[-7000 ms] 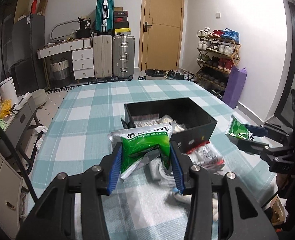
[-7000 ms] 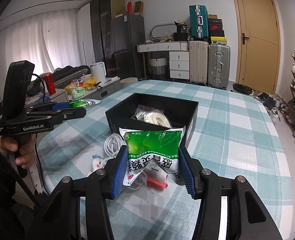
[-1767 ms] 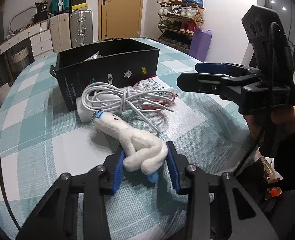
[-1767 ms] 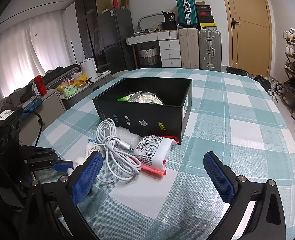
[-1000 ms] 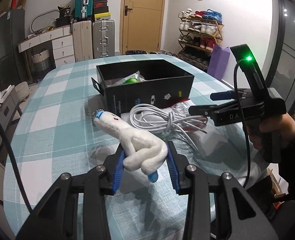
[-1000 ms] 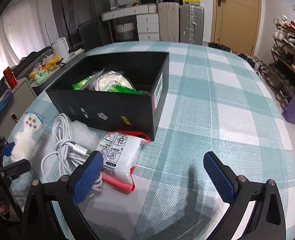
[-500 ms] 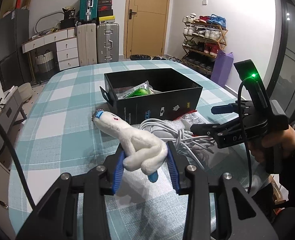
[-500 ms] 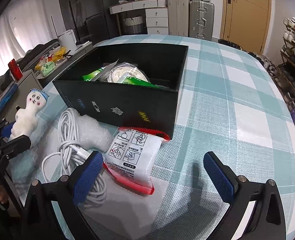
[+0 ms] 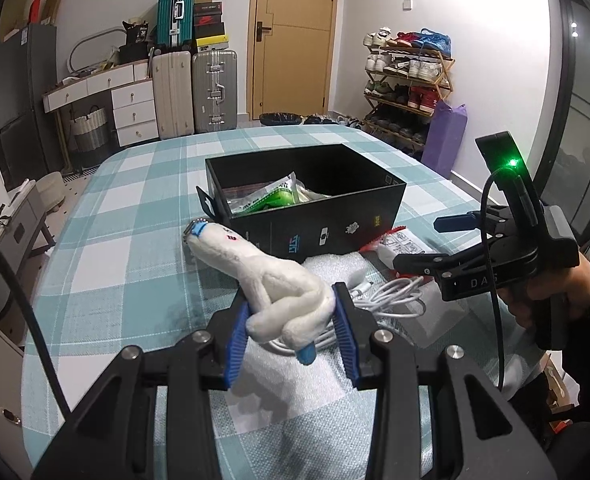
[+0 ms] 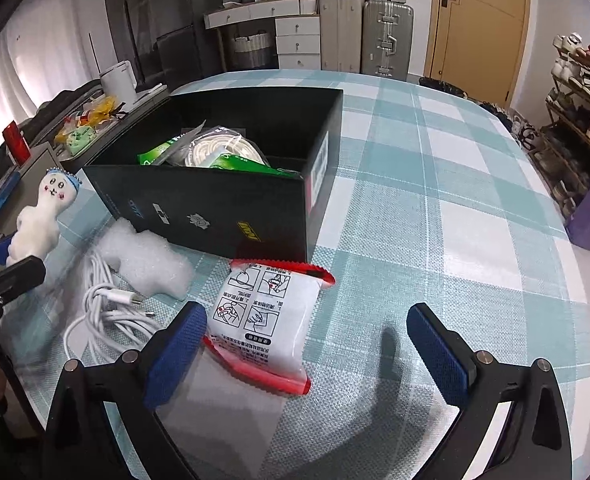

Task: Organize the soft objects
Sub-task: 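Grasp the red-edged white medicine packet with the right gripper while the left gripper holds the doll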

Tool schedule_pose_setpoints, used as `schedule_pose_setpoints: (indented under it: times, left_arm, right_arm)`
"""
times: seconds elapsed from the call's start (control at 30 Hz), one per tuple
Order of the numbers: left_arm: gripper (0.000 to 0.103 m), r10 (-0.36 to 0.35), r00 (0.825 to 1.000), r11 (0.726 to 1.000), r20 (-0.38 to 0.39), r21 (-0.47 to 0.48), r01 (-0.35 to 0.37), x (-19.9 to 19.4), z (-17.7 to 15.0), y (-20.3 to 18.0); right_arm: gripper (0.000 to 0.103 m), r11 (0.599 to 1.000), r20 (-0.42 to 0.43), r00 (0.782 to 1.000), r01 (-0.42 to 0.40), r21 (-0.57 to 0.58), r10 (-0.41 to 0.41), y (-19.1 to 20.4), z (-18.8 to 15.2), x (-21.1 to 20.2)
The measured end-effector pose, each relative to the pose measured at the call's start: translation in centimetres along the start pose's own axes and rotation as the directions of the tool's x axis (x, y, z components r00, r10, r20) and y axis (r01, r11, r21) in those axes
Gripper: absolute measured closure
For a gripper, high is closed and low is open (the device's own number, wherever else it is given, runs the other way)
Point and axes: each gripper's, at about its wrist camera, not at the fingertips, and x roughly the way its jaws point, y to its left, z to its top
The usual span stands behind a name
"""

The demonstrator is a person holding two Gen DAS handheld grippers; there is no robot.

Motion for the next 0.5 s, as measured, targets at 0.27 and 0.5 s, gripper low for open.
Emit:
schedule_pose_setpoints:
  times: [0.27, 0.5]
  left_arm:
    - [0.065, 0.005, 1.000, 1.000, 0.009, 0.005, -0.005, 0.0, 0.7, -0.2]
    - [0.065, 0.005, 1.000, 1.000, 0.023, 0.015, -0.005, -0.2, 1.2, -0.5]
  right_arm:
    - [0.027, 0.999, -0.002, 0.999, -0.047, -0.008, 0.047, 0.4, -0.1, 0.1]
    - [0.056, 0.997, 0.007, 0.997, -0.080, -0.005, 0.080, 0.3, -0.4, -0.4]
